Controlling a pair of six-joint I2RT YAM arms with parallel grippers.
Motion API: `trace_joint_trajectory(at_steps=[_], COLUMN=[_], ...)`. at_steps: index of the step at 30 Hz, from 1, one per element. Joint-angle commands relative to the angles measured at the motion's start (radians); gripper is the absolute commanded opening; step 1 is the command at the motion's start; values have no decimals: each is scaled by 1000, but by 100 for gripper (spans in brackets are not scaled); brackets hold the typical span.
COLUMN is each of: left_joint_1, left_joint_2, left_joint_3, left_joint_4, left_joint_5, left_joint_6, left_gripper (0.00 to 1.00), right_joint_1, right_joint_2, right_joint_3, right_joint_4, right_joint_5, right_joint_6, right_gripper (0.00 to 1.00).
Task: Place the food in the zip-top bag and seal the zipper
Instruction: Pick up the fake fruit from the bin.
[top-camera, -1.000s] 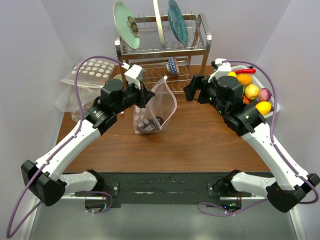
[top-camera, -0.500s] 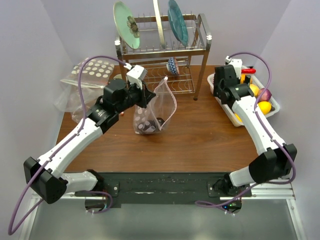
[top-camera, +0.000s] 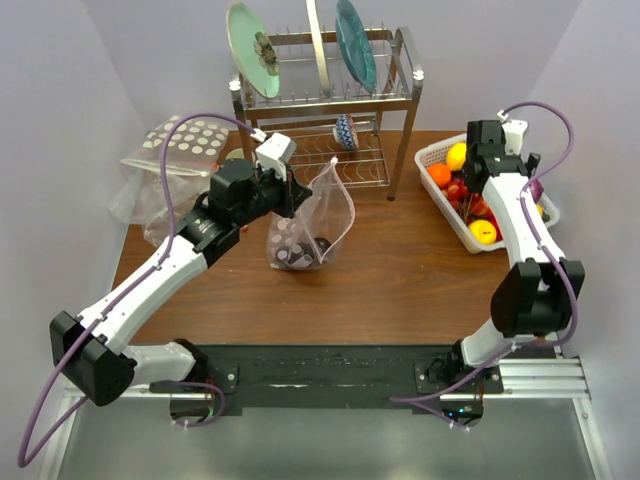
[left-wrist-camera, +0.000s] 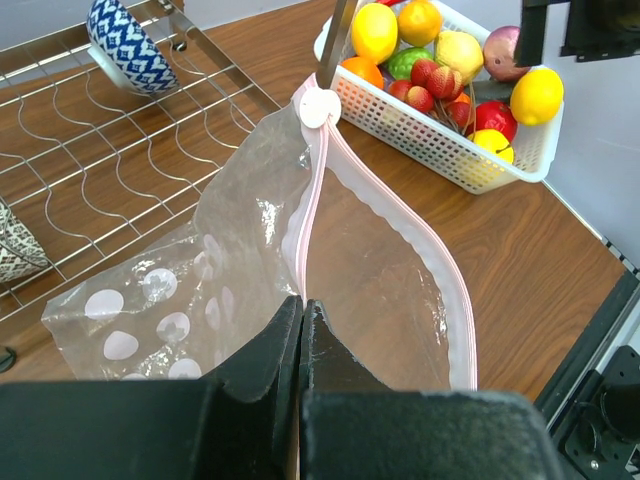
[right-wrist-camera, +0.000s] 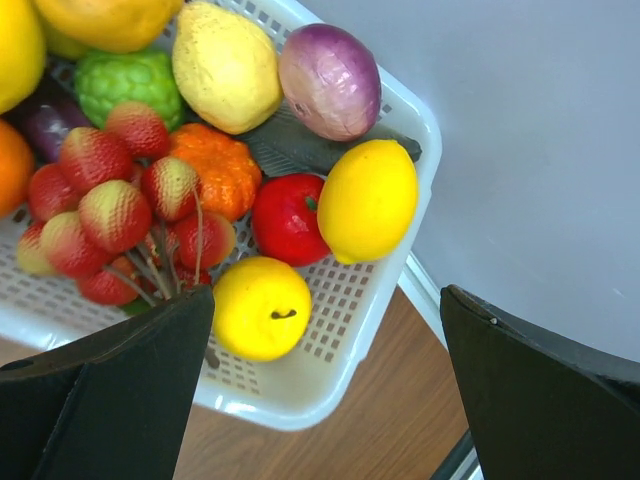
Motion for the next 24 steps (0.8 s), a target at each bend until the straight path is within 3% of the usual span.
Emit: trace_joint_trajectory(at_steps=[1, 6, 17, 24], left_joint_1=[7, 5, 5, 5], left_joint_2=[5, 12, 20, 34], left_joint_3=[-11, -17, -21, -24], left_joint_4=[50, 59, 67, 68], left_joint_5=[16, 27, 48, 37], left_joint_6=[-3, -9, -18, -12], left_gripper=[0, 0, 0, 0], right_joint_1=[-85, -176, -242, -269], right_joint_2=[72, 121, 218, 216], right_joint_3=[44, 53, 47, -44], right_joint_4=[55, 85, 128, 226], right_joint_5=[15, -41, -93, -92], right_joint_6=[29, 41, 98, 151], right_gripper=[99, 99, 99, 97])
